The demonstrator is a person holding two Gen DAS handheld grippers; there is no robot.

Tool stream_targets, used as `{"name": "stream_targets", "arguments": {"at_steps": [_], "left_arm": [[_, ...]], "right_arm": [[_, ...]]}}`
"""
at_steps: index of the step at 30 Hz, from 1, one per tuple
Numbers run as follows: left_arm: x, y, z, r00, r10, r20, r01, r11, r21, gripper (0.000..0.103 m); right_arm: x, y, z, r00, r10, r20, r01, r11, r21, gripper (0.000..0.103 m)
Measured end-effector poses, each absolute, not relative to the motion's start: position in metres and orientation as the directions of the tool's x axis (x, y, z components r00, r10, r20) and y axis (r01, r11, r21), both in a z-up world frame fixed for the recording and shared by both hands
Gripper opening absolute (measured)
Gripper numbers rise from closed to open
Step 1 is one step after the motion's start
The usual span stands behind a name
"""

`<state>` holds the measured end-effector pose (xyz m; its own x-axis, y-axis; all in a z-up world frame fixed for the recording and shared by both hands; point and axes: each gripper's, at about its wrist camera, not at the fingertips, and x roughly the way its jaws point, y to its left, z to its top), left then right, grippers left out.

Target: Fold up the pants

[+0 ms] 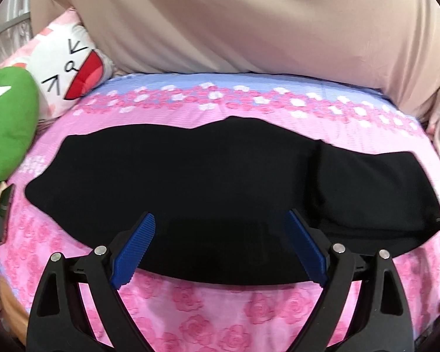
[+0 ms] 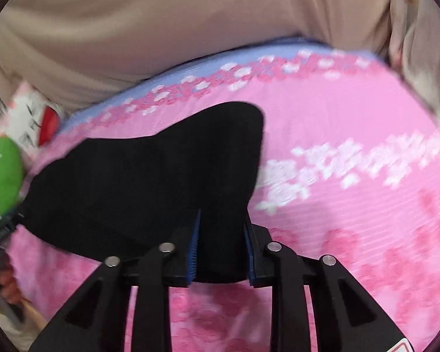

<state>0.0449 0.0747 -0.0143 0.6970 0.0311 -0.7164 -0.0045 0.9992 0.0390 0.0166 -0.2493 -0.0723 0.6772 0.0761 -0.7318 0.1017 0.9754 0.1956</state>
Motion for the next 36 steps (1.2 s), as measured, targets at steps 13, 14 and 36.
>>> {"name": "stream_targets", "arguments": {"at_steps": [13, 14, 36], "left_arm": [[0.04, 0.113, -0.024, 0.677, 0.084, -0.731, -0.061, 0.996, 0.059, 0.088], [0.038, 0.12, -0.023, 0.678, 0.088, -0.73, -0.069, 0.996, 0.056, 0.088], [0.05, 0.168, -0.036, 0.651, 0.113, -0.751, -0.18, 0.984, -0.008, 0.089]], "right_arm": [[0.061, -0.051, -0.067, 0.665, 0.171, -0.727, -0.359, 0.927, -0.11, 0.064], [0.069, -0.043, -0.072, 0.661, 0.16, -0.733, -0.365, 0.922, -0.127, 0.06], [0.023, -0.226, -0.027, 0.721, 0.034, -0.692, 0.1, 0.983, 0.153, 0.083]]}}
